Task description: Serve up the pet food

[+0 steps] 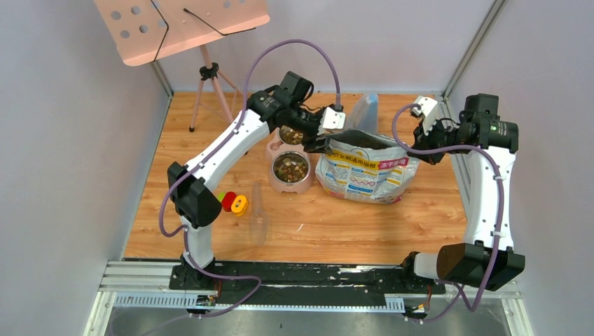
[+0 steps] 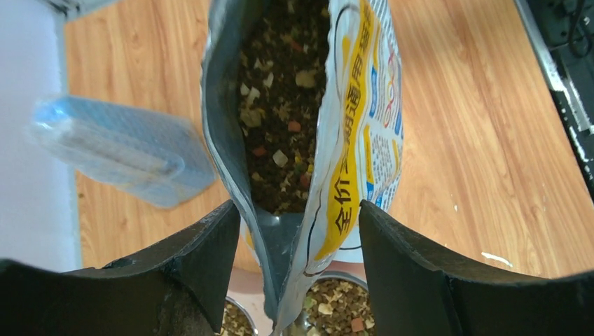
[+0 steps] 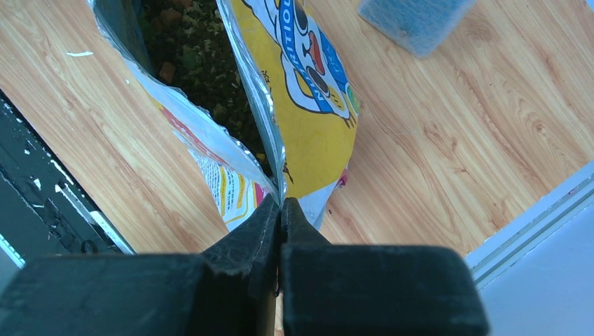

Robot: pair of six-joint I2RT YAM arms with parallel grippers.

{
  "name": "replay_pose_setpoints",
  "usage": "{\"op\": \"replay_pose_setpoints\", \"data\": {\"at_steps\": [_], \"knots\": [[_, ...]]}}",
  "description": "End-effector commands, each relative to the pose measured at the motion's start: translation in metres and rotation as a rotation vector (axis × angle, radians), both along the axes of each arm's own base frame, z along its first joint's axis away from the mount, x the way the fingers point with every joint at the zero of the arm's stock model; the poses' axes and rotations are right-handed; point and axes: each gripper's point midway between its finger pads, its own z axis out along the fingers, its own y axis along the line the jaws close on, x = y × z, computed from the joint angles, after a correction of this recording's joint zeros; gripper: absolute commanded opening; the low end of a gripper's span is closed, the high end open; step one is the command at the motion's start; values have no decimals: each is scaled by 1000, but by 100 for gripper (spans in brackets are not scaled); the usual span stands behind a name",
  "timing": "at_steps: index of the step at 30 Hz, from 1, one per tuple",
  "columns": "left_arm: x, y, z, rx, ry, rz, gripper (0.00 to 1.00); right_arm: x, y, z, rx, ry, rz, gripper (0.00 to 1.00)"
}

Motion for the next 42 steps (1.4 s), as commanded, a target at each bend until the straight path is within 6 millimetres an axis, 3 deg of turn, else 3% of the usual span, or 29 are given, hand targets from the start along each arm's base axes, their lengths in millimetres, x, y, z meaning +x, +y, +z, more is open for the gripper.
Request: {"op": "replay_pose_setpoints", "data": {"at_steps": [1, 6, 10, 14, 15, 18, 20, 23, 28, 35, 42], "knots": [[4, -2, -9, 29, -33, 6, 70, 15, -1, 43, -31, -226, 14, 0], [15, -11, 0, -20, -11, 78, 64, 13, -1, 41, -37, -228, 15, 0], [11, -15, 4, -48, 41, 82, 55, 14, 2, 40, -29, -224, 18, 0], [0, -16, 1, -33, 84, 24, 29, 12, 4, 37, -29, -214, 21, 3], [-3, -16, -9, -6, 123, 17, 24, 10, 4, 37, -28, -212, 21, 9], [-3, -16, -3, 2, 140, 18, 12, 2, 11, 38, -3, -202, 33, 41], [-3, -15, -3, 13, 151, 26, 7, -4, 26, 51, 78, -201, 59, 58], [-7, -12, -3, 21, 165, 25, 1, -11, 54, 66, 159, -203, 142, 71], [-9, -10, 5, 4, 175, 51, 0, -3, 95, 53, 131, -174, 272, 74], [-2, -5, 23, -49, 121, 136, 7, 10, 144, 61, 164, -162, 401, 76], [-15, -2, 31, -92, 121, 107, 11, 21, 165, 37, 105, -141, 473, 76]]}}
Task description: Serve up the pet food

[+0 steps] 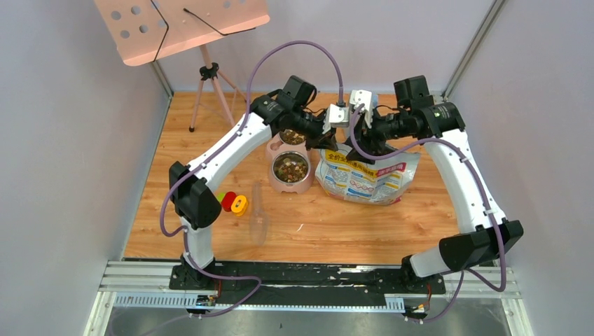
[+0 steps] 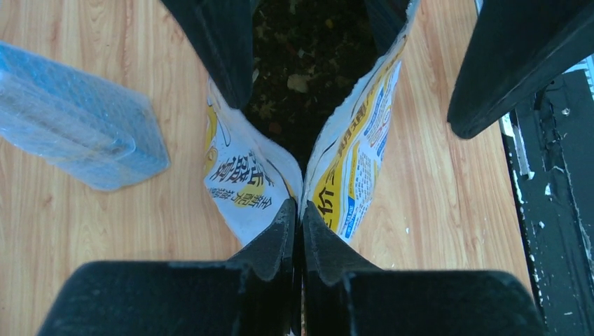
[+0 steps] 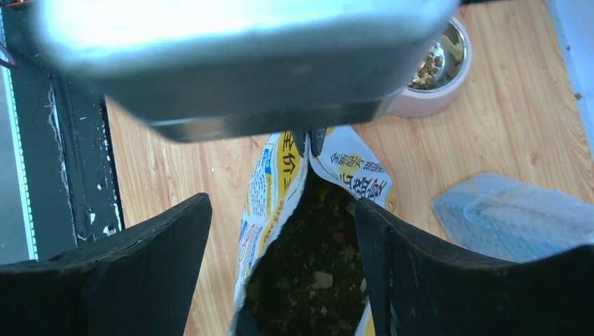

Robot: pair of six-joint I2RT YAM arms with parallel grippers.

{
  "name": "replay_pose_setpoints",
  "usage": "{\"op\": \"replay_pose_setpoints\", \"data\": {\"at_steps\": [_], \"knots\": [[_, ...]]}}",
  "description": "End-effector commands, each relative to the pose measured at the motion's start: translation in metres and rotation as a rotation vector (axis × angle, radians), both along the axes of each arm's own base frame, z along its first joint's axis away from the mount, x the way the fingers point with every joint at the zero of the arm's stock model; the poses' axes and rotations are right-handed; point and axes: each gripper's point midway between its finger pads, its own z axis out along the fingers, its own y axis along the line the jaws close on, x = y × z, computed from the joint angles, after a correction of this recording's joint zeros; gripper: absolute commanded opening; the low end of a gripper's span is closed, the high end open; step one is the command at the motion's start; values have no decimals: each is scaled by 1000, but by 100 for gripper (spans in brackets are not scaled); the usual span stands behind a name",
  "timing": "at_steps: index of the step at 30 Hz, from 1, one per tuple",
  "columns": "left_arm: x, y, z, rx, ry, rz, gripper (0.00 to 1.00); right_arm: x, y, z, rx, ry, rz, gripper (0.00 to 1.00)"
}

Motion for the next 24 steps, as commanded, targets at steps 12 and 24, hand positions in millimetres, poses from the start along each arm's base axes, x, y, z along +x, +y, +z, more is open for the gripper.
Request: {"op": "replay_pose_setpoints", "data": {"at_steps": [12, 24], "knots": [[-3, 24, 67, -214, -26, 39, 5, 15, 13, 37, 26, -205, 51, 70], [-12, 25, 60, -207, -21, -18, 18, -25, -55, 5, -213, -151, -96, 72]]}}
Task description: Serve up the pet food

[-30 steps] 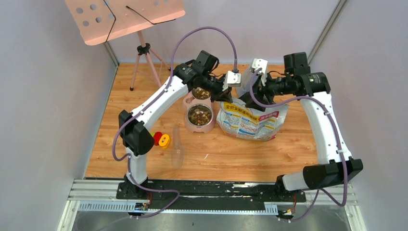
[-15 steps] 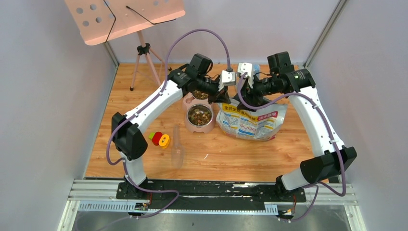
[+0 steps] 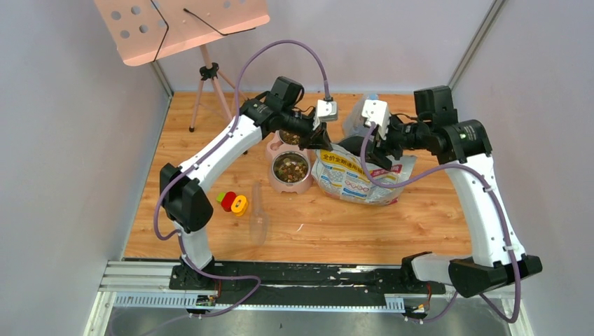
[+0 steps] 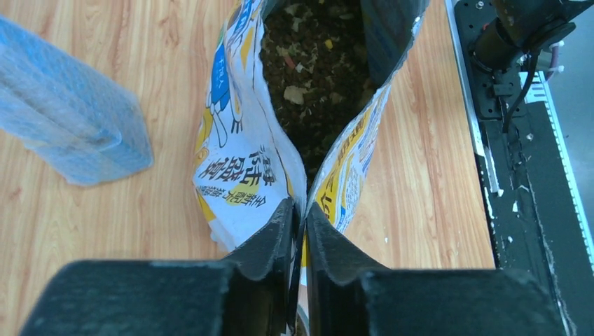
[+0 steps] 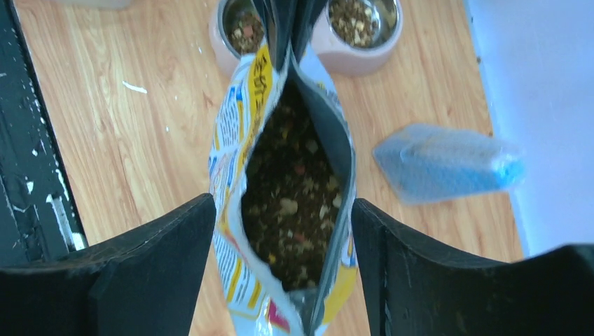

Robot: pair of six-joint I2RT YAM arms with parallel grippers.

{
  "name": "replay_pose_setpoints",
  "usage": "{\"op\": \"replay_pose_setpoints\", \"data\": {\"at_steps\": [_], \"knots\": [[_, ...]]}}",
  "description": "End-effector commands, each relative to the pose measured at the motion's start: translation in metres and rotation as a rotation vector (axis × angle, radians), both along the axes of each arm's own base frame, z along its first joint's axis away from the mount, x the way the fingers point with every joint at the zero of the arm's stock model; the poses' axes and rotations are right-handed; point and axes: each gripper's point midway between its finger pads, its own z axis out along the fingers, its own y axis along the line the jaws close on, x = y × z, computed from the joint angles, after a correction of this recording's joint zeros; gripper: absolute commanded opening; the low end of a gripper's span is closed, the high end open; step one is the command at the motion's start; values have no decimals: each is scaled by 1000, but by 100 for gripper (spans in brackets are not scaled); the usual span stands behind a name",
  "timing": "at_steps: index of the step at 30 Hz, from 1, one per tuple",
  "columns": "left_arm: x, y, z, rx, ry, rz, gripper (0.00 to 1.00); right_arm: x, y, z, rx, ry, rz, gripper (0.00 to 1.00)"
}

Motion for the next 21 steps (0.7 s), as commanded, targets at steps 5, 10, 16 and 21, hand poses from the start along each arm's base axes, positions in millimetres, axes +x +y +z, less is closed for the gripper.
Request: {"op": "replay_pose_setpoints", "data": {"at_steps": [5, 10, 16, 21], "knots": [[-17, 5, 56, -135, -127, -104, 45, -11, -51, -22, -168, 12, -93, 73], [-28, -11, 49, -117, -148, -169, 55, -8, -59, -30, -191, 43, -112, 72], [-35, -17, 27, -27, -211, -226, 58, -16, -62, -18, -204, 41, -95, 72], [-28, -22, 20, -16, -235, -190, 59, -24, -67, -46, -236, 70, -88, 71]]}}
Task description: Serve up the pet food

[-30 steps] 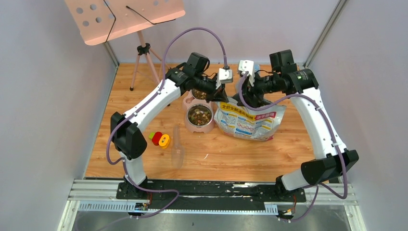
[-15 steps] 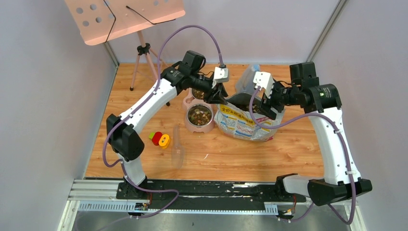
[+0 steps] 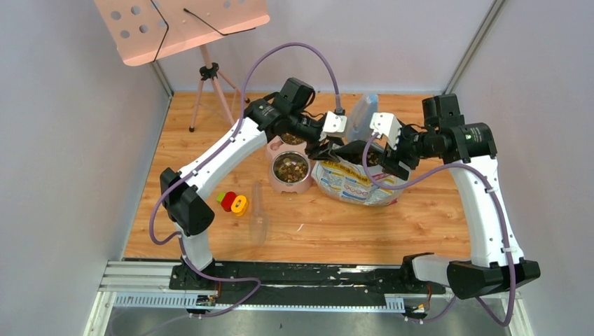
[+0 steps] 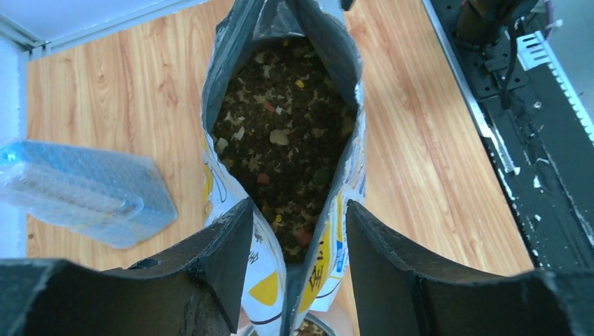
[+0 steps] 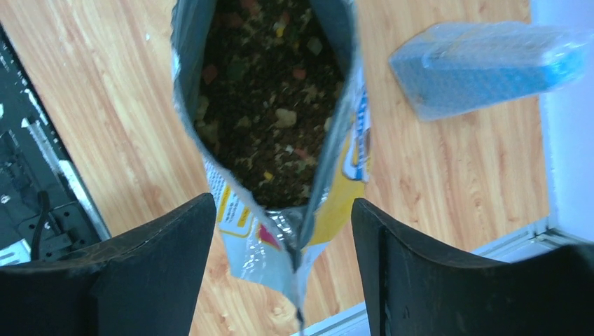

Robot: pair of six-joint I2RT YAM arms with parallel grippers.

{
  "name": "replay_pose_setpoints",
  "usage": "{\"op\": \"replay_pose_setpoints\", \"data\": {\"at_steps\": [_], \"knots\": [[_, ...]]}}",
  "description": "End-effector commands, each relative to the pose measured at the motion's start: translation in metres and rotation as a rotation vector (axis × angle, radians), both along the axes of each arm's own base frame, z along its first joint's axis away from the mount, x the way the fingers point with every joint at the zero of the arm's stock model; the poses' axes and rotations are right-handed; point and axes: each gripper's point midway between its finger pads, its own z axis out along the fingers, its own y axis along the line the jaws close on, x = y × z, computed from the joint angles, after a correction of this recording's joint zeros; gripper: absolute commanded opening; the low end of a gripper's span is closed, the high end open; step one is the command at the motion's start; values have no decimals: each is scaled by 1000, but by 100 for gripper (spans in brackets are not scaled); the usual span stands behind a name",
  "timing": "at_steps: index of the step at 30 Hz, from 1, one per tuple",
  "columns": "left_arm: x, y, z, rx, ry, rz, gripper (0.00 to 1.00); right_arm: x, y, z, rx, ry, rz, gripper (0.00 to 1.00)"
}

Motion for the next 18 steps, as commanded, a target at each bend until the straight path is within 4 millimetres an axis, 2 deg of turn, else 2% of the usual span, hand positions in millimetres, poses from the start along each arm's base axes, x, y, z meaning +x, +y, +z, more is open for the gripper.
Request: {"op": "replay_pose_setpoints", "data": {"at_steps": [1, 5, 11, 16, 18], "knots": [[8, -3, -6, 11, -52, 12, 59, -11, -6, -17, -29, 8, 17, 71], [6, -5, -7, 5, -53, 14, 58, -10, -5, -30, -32, 44, 18, 66], [20, 5, -16, 28, -163, 79, 57, -2, -6, -21, -32, -16, 9, 55], [18, 4, -10, 10, -161, 77, 54, 4, -5, -21, -31, -54, 15, 37], [15, 1, -4, -14, -144, 65, 51, 6, -5, -23, -33, -49, 11, 24]]}}
